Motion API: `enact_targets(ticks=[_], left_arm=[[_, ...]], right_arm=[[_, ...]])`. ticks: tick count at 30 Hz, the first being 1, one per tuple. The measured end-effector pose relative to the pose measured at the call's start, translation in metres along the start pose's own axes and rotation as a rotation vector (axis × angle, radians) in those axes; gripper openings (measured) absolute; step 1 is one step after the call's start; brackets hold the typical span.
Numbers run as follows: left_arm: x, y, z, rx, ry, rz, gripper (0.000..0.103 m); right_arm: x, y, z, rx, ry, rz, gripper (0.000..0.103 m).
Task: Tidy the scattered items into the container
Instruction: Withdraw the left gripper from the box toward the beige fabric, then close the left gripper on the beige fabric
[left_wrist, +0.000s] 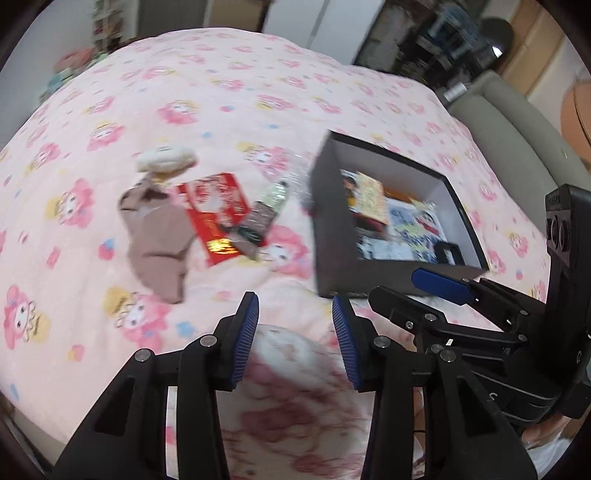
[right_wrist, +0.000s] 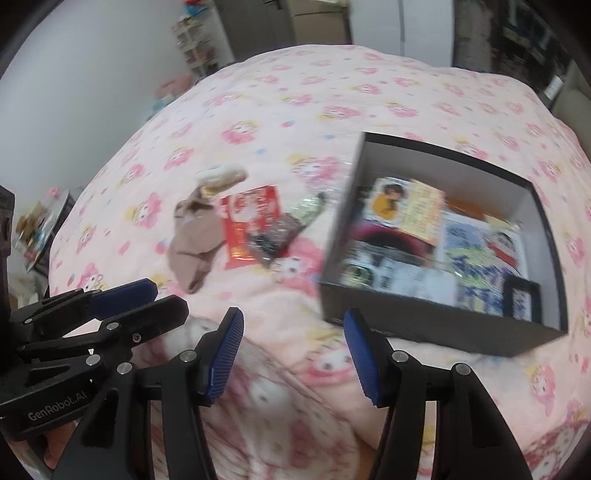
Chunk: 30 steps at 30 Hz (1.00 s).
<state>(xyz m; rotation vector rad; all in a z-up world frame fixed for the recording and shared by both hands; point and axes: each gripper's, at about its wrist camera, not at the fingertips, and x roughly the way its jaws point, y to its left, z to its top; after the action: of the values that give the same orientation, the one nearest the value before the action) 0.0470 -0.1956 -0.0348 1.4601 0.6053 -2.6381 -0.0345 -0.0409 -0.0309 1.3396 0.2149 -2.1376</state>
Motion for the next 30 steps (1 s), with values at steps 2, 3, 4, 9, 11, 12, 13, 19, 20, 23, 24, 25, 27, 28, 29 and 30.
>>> enact_targets(ticks=[2,3,4,9,11,12,13,19,20,23,24,25,27,28,29,30], left_arm=[[-0.004,0.019,0.0,-0.039,-0.015,0.01,0.041],[-0.005,0.027,0.0,-0.055,-0.015,0.015,0.041],[-0.007,0.036,0.0,-0.073,-0.014,0.024,0.04],[-0.01,0.078,-0.001,-0.152,-0.023,0.044,0.04],[-0.007,0.094,-0.002,-0.187,-0.028,0.046,0.04],[-0.004,0.101,-0.002,-0.203,-0.029,0.044,0.04],[-0.001,0.109,-0.003,-0.225,-0.026,0.039,0.04],[0.022,0.141,-0.001,-0.316,-0.03,0.009,0.047],[0.028,0.147,0.001,-0.325,-0.027,0.014,0.047],[0.047,0.162,0.007,-0.355,-0.014,0.005,0.049],[0.056,0.169,0.009,-0.37,-0.004,0.002,0.049],[0.066,0.175,0.011,-0.387,0.008,0.001,0.049],[0.081,0.185,0.014,-0.414,0.031,-0.008,0.049],[0.089,0.19,0.016,-0.423,0.047,-0.012,0.049],[0.095,0.194,0.018,-0.426,0.058,-0.018,0.049],[0.101,0.198,0.02,-0.431,0.066,-0.026,0.049]], right_arm=[[0.009,0.016,0.006,-0.021,0.011,0.016,0.054],[0.013,0.022,0.009,-0.027,0.017,0.023,0.054],[0.018,0.029,0.011,-0.031,0.026,0.031,0.054],[0.043,0.061,0.022,-0.057,0.084,0.085,0.054],[0.054,0.073,0.027,-0.079,0.102,0.088,0.054],[0.06,0.079,0.029,-0.093,0.111,0.086,0.054],[0.066,0.084,0.031,-0.104,0.121,0.083,0.054],[0.102,0.09,0.045,-0.109,0.195,0.124,0.054],[0.108,0.09,0.047,-0.105,0.204,0.117,0.054],[0.129,0.091,0.056,-0.118,0.232,0.086,0.054],[0.138,0.092,0.059,-0.121,0.252,0.088,0.054],[0.146,0.093,0.061,-0.123,0.272,0.093,0.054],[0.161,0.095,0.065,-0.135,0.299,0.069,0.054],[0.168,0.096,0.066,-0.143,0.31,0.061,0.054],[0.174,0.096,0.067,-0.148,0.322,0.06,0.054],[0.179,0.097,0.069,-0.151,0.336,0.061,0.054]])
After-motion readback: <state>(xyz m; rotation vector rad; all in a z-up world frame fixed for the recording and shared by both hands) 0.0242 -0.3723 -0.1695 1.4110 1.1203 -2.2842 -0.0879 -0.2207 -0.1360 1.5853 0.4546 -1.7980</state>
